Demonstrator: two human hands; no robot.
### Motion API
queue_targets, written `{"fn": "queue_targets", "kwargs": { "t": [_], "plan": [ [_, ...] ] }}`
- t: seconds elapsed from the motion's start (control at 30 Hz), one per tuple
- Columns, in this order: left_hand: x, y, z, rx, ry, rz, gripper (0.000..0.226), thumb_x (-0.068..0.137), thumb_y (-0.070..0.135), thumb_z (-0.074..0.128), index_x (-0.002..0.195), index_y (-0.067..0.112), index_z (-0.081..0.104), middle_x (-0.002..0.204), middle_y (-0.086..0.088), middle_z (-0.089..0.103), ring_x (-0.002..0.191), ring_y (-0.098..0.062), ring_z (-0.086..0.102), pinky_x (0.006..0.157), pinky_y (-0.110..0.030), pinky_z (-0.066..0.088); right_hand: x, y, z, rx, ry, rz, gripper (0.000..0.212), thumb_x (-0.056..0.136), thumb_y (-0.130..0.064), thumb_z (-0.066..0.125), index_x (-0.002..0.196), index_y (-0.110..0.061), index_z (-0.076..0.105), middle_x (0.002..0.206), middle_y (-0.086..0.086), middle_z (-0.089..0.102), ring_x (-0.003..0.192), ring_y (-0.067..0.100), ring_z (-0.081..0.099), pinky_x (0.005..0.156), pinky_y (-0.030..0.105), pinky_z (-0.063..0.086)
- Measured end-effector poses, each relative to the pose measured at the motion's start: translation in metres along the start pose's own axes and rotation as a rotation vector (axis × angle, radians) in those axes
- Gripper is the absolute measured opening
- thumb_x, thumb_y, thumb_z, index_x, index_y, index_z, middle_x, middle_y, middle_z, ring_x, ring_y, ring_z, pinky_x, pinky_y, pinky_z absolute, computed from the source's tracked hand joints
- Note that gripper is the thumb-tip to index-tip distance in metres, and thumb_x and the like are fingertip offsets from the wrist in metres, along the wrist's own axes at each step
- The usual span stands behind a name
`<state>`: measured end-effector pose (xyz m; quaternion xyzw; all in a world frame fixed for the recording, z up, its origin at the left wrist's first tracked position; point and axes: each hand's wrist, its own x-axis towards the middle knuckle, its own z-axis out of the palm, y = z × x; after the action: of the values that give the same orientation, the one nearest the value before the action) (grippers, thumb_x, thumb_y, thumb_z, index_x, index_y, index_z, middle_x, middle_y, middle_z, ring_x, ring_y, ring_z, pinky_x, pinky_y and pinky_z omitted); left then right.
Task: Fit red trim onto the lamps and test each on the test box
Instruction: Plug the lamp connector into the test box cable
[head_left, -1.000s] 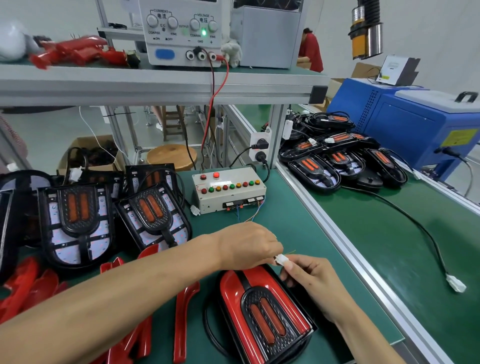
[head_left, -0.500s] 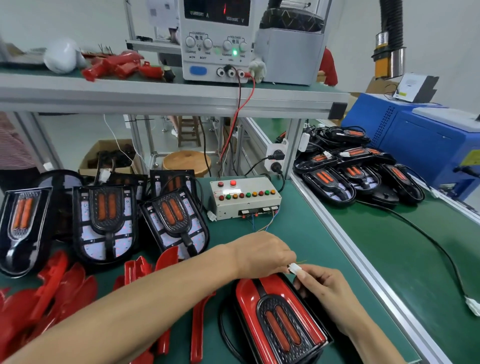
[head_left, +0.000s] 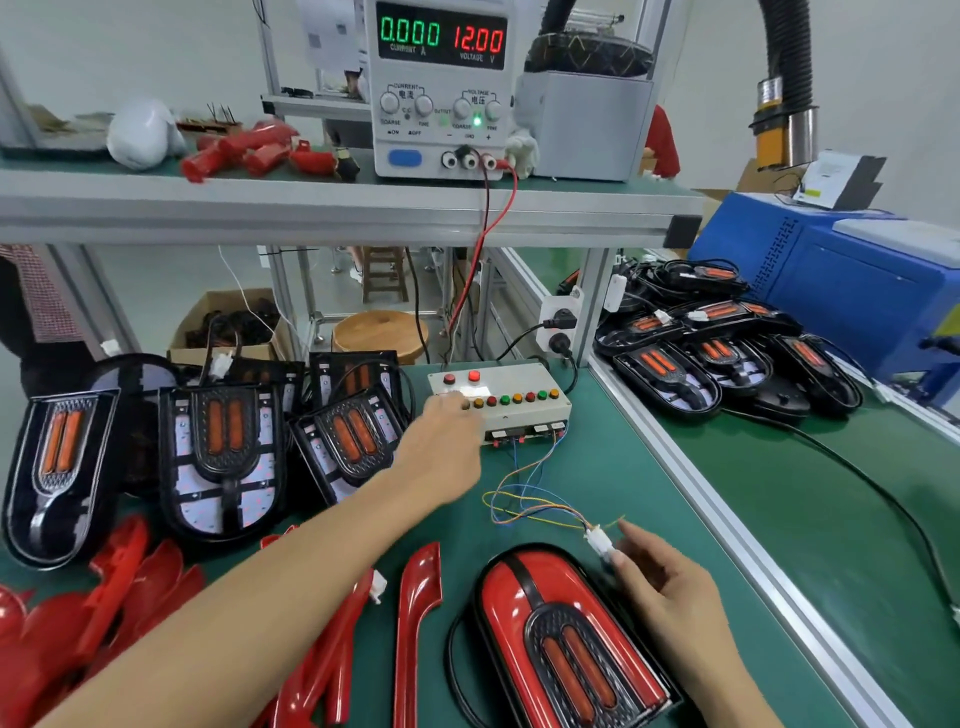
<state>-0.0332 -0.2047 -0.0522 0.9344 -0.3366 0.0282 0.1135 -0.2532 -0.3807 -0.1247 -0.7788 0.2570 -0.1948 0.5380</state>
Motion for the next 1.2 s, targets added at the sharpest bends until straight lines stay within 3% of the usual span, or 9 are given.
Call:
{"fn": "queue_targets", "kwargs": {
  "t": [0.1,0.17,0.3,0.47,0.57,0.7,0.77,1.0,1.2],
  "plan": [
    [0.002,-0.007,0.0,0.012,-0.03,-0.143,0.039,0.093,0.003,0.052,0.132,0.003,0.05,0.136,-0.014,0.037,0.122,-0.032,0.043,0.086,-0.038,0.046,-0.021,0.003,-0.011,-0.233,0.174,-0.143,0.026,0.088,-0.012,0.078,0.106,-0.03,0.076,0.104,-0.014,0.069,0.098,-0.004,0.063,0.079,0.01,0.045],
    [0.004,-0.008,0.003,0.023,-0.046,-0.139,0.045,0.091,0.001,0.053,0.135,0.002,0.046,0.136,-0.015,0.038,0.121,-0.032,0.045,0.079,-0.037,0.043,-0.045,0.001,-0.023,-0.28,0.216,-0.144,0.018,0.087,-0.018,0.079,0.086,-0.036,0.079,0.086,-0.011,0.073,0.087,-0.002,0.064,0.073,0.008,0.045],
    [0.01,-0.008,0.008,0.093,-0.095,-0.101,0.051,0.093,0.005,0.055,0.142,-0.002,0.042,0.146,-0.016,0.036,0.124,-0.034,0.047,0.09,-0.041,0.048,-0.071,-0.013,-0.035,-0.281,-0.13,0.077,0.029,0.089,-0.05,0.06,0.071,-0.035,0.077,0.058,-0.007,0.07,0.056,-0.002,0.065,0.057,0.009,0.043],
    [0.013,-0.005,0.01,0.113,-0.138,-0.071,0.047,0.093,0.003,0.054,0.139,-0.005,0.045,0.147,-0.021,0.037,0.118,-0.037,0.055,0.095,-0.042,0.049,-0.061,-0.03,-0.039,-0.139,-0.5,0.244,0.037,0.103,-0.035,0.053,0.087,-0.019,0.082,0.066,-0.002,0.071,0.055,0.005,0.06,0.058,0.015,0.042],
    [0.013,-0.006,0.01,0.119,-0.124,-0.069,0.047,0.093,0.002,0.053,0.139,-0.006,0.045,0.147,-0.022,0.038,0.119,-0.036,0.055,0.096,-0.041,0.05,-0.062,-0.026,-0.037,0.055,-0.438,0.278,0.027,0.097,-0.035,0.058,0.089,-0.029,0.084,0.082,0.002,0.08,0.063,0.006,0.069,0.06,0.012,0.049],
    [0.011,-0.005,0.01,0.165,-0.114,-0.058,0.05,0.094,0.003,0.052,0.142,-0.007,0.043,0.149,-0.023,0.037,0.123,-0.036,0.054,0.098,-0.042,0.05,-0.065,-0.015,-0.024,0.318,-0.4,0.292,0.039,0.09,-0.045,0.056,0.103,-0.017,0.08,0.085,0.03,0.072,0.07,0.035,0.068,0.062,0.031,0.054],
    [0.012,-0.005,0.01,0.2,-0.113,-0.044,0.05,0.095,0.005,0.054,0.143,-0.006,0.043,0.147,-0.024,0.04,0.125,-0.036,0.053,0.098,-0.041,0.05,-0.062,-0.014,-0.012,0.438,-0.301,0.258,0.038,0.089,-0.042,0.056,0.101,-0.013,0.077,0.081,0.032,0.068,0.067,0.039,0.064,0.058,0.036,0.054],
    [0.02,-0.004,0.013,0.341,-0.115,-0.01,0.053,0.097,0.011,0.054,0.147,0.0,0.038,0.145,-0.022,0.044,0.129,-0.036,0.052,0.1,-0.043,0.049,-0.047,-0.014,0.024,0.419,-0.131,0.115,0.03,0.105,-0.025,0.046,0.111,-0.003,0.066,0.075,0.022,0.07,0.059,0.024,0.064,0.047,0.027,0.051],
    [0.024,-0.005,0.012,0.359,-0.121,0.01,0.045,0.098,0.011,0.052,0.141,0.002,0.044,0.139,-0.021,0.051,0.125,-0.036,0.056,0.098,-0.043,0.05,-0.049,-0.009,0.028,0.444,-0.083,0.095,0.04,0.092,-0.042,0.052,0.105,-0.007,0.069,0.08,0.026,0.071,0.06,0.026,0.064,0.046,0.028,0.05]
  ]
}}
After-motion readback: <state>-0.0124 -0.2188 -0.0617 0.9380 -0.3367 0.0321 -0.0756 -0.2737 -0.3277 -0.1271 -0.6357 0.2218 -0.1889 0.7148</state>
